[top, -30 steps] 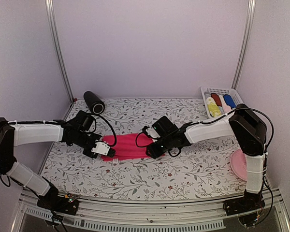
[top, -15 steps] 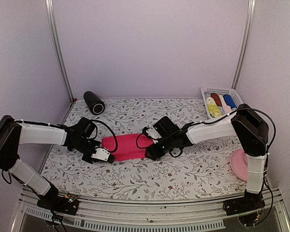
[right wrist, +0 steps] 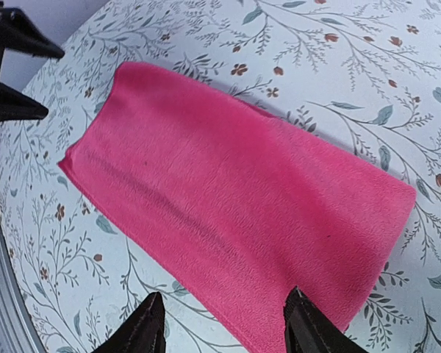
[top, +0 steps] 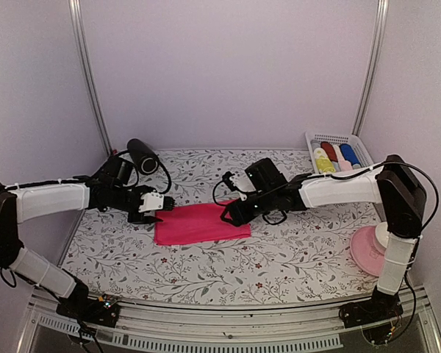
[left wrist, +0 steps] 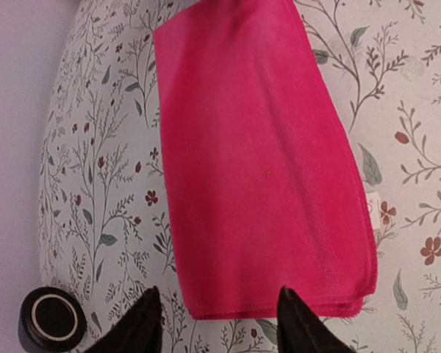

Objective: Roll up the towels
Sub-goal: Adjust the towel at the center of the board, then rotate the towel at the center of the board.

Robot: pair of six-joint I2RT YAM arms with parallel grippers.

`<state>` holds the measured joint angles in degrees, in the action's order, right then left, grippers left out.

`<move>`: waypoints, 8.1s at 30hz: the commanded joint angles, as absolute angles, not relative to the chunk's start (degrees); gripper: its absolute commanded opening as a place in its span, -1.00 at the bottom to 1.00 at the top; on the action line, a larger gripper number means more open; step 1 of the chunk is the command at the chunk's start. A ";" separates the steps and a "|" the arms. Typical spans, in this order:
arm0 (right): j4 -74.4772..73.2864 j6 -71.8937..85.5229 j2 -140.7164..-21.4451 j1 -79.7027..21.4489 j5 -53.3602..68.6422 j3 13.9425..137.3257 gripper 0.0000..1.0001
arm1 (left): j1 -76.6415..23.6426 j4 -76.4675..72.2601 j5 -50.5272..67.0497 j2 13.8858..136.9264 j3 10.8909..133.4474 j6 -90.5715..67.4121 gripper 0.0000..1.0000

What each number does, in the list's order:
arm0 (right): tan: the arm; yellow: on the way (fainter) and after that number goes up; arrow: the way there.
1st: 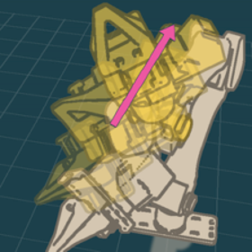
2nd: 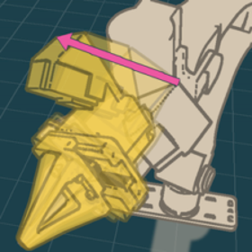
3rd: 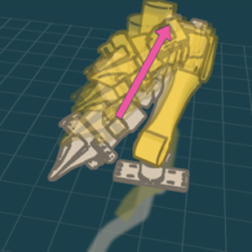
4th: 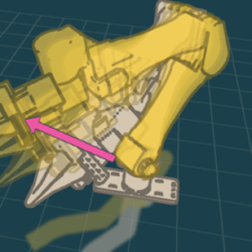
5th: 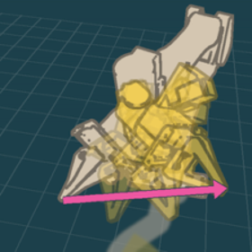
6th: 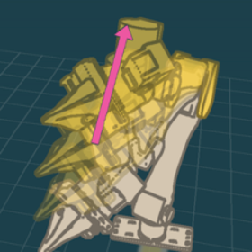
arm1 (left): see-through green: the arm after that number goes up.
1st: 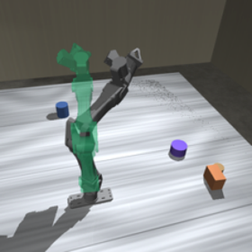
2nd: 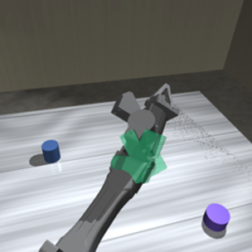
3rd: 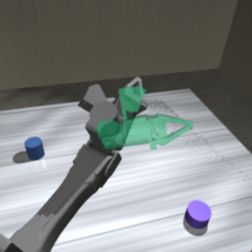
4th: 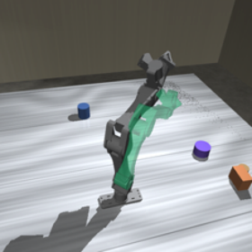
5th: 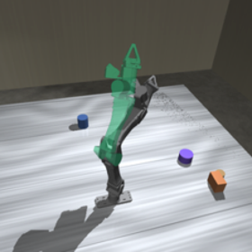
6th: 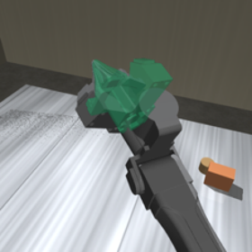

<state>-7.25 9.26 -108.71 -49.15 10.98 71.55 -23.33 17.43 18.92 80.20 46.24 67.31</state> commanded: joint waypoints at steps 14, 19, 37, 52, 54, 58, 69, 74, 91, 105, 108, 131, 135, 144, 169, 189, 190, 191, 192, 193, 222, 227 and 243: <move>-5.21 12.54 -123.88 -43.26 10.11 86.04 -0.35 | -22.94 9.98 13.26 99.53 55.15 45.49 -1.00; -4.96 13.68 -127.42 -42.75 4.83 87.89 -0.45 | -22.86 5.15 5.76 102.48 53.96 44.22 -1.00; -10.86 16.53 -127.31 -42.23 -3.23 85.45 -0.56 | -23.39 3.27 -8.83 105.82 52.55 43.48 -1.00; -11.78 15.40 -121.71 -42.28 -0.57 87.63 -0.54 | -24.06 2.09 -14.10 103.48 55.01 42.50 -0.82; -11.78 15.18 -121.13 -42.32 -0.50 88.36 -0.53 | -24.08 2.18 -14.17 101.95 56.24 41.97 -0.64; -12.07 14.65 -122.62 -42.28 -1.37 90.66 -0.52 | -24.35 3.69 -11.97 99.16 58.27 41.33 -0.56; -13.64 13.04 -131.00 -43.42 -4.17 97.28 -0.52 | -29.12 8.15 -4.19 100.22 54.99 40.40 -0.69; -14.68 12.86 -133.19 -43.91 -5.83 97.80 -0.52 | -29.36 9.00 -6.36 103.26 54.46 39.79 -0.79; -20.52 11.16 -136.31 -45.25 -25.01 95.19 -0.45 | -29.44 9.10 -12.96 103.89 50.88 39.99 -0.73; -20.02 9.88 -128.25 -44.47 -19.82 94.58 0.14 | -29.27 9.19 -16.26 108.54 59.34 38.47 -0.16; -19.07 9.83 -123.66 -44.48 -18.49 92.22 0.38 | -29.27 9.23 -16.74 109.65 60.16 39.09 -0.17; -14.12 13.98 -104.96 -43.48 -23.97 74.18 0.98 | -37.30 8.83 -19.78 123.21 104.91 38.73 0.95; -13.21 14.95 -103.31 -42.16 -23.75 71.56 0.98 | -41.51 9.39 -13.92 112.76 89.45 38.36 0.95; -12.13 17.65 -92.94 -38.16 -25.31 61.84 0.98 | -50.79 11.11 -10.58 110.20 75.49 34.09 0.64; -11.03 16.44 -84.23 -36.88 -24.40 54.77 0.98 | -52.56 27.61 -1.80 107.06 63.12 40.00 0.34; -8.71 16.43 -87.36 -37.26 -19.42 56.05 0.98 | -35.63 21.81 -5.51 106.86 81.26 31.83 0.55; -8.68 16.43 -87.31 -37.35 -19.42 55.93 0.98 | -35.23 21.35 -6.86 108.95 82.81 31.78 0.48; -8.61 16.44 -87.29 -37.42 -19.36 55.70 0.98 | -34.86 20.91 -8.20 110.98 84.04 32.11 0.47; -8.55 16.50 -87.28 -37.48 -19.32 55.54 0.98 | -34.55 20.58 -9.58 113.19 85.39 32.68 0.47; -8.48 16.52 -87.28 -37.58 -19.19 55.46 0.98 | -34.19 20.40 -10.47 115.71 86.56 33.31 0.46; 2.19 3.95 -90.59 -39.66 -11.31 54.26 0.98 | -36.64 24.19 -15.41 146.40 126.76 36.56 0.54; 7.07 -8.09 -93.82 -45.12 -5.36 54.39 0.98 | -33.21 21.14 -12.56 136.38 121.93 33.84 0.83; 7.73 -23.25 -101.60 -54.10 -6.67 56.09 0.90 | -31.93 -2.96 15.60 83.90 41.53 60.72 0.95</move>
<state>6.68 -21.04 -100.14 -52.16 -4.67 54.94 -30.85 1.30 7.64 86.41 49.80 54.50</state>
